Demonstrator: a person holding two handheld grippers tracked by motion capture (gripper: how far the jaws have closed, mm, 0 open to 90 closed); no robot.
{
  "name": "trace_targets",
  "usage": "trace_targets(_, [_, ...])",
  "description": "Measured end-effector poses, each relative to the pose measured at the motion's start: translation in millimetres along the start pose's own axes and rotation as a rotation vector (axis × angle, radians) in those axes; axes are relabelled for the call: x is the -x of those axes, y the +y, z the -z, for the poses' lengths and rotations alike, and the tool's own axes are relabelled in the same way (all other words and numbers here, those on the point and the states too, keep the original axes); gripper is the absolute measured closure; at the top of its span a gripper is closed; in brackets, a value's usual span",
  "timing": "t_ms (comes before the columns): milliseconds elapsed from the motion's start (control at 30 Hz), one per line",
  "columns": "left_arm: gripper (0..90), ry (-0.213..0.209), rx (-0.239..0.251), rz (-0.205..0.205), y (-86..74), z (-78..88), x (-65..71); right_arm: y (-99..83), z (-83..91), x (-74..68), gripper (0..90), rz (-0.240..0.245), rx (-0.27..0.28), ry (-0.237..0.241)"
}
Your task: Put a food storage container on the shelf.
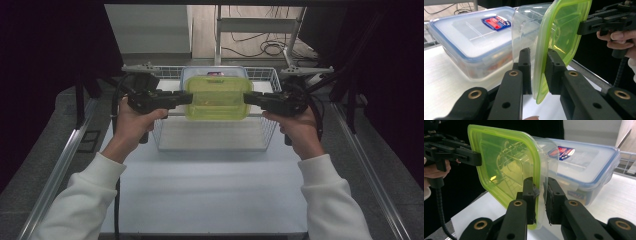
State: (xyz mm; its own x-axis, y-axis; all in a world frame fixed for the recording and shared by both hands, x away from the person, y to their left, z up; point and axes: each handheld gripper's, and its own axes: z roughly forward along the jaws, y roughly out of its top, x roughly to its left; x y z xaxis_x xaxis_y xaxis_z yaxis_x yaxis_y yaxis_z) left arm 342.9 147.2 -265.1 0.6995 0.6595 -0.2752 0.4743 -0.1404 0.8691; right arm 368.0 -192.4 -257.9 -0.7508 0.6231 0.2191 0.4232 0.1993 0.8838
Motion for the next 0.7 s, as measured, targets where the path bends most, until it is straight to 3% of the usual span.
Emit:
trace_targets(400, [77.2, 0.011, -0.015, 0.005, 23.3, -8.8, -15.0, 27.6, -7.8, 15.7, 79.1, -0.01, -0.021, 0.0])
trace_targets(700, [77.4, 0.002, -0.02, 0.033, 39.5, -18.3, -36.8, 52.1, -19.0, 28.7, 79.0, -0.034, -0.05, -0.005])
